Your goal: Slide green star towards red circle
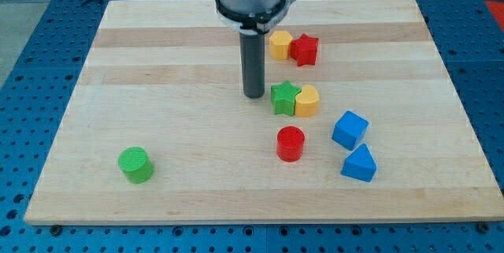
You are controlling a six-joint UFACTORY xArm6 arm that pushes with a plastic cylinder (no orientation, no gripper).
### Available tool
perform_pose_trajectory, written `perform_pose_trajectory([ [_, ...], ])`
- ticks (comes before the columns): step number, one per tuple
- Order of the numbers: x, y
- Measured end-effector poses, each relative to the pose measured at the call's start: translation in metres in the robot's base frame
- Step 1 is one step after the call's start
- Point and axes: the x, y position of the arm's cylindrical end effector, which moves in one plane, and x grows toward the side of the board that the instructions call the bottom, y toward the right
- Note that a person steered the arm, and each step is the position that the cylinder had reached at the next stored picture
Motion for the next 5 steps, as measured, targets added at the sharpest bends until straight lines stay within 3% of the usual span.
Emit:
perform_pose_trajectory([
  [1,0.001,0.026],
  [2,0.036,0.059],
  [4,0.093,0.064],
  [5,0.085,0.038],
])
